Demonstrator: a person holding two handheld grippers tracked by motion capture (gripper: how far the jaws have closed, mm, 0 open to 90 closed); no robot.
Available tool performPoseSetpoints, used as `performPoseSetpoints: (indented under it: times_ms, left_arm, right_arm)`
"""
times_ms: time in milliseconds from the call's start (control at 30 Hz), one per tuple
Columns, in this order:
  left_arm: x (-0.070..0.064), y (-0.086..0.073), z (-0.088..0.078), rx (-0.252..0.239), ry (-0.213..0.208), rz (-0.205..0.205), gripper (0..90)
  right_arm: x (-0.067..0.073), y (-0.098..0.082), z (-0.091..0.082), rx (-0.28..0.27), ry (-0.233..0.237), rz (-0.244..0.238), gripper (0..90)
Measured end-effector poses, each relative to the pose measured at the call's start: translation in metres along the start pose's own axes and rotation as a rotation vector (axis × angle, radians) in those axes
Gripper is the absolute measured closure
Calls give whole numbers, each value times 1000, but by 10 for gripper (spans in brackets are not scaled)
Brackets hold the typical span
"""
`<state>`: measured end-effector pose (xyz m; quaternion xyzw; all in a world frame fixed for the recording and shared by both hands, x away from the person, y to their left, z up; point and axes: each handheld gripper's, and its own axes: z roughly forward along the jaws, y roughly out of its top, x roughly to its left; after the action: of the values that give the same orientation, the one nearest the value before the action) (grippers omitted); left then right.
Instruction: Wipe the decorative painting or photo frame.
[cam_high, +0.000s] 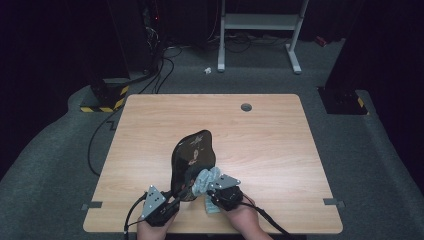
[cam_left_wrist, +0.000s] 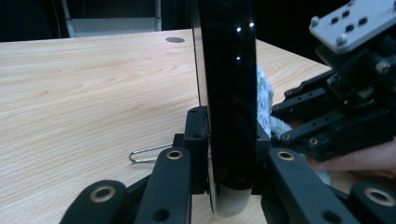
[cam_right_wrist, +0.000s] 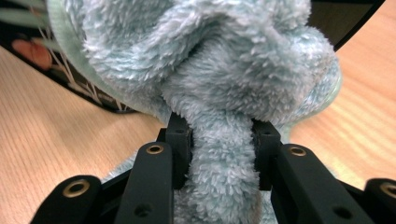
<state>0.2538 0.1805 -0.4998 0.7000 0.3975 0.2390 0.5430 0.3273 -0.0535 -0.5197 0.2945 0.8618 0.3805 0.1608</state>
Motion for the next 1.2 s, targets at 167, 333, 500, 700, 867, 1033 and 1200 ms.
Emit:
performPoseSetpoints:
  times_ms: [167,333,500,700,867,1033,1200]
  left_arm:
    - [0,0,0,-2,-2,-4,775]
    - [0,0,0,0,-1,-3,775]
    - [1,2,-2,9,-8,2,767]
    - [5,14,-9,-6,-2,-6,677]
    - [8,27,-14,-24,-6,-5,628]
    - [8,41,-14,-34,-4,1,598]
    - [11,53,-13,-48,-1,-2,610]
  right_arm:
    - [-4,19,-17,-77,-11,14,673]
    - [-5,25,-21,-95,-14,10,672]
    - [-10,-2,2,7,5,19,673]
    - [-10,-11,1,-8,7,42,676]
    - [-10,-12,2,-13,6,43,676]
    - [-11,-13,2,-18,8,46,676]
    - [-10,-13,1,-19,9,47,676]
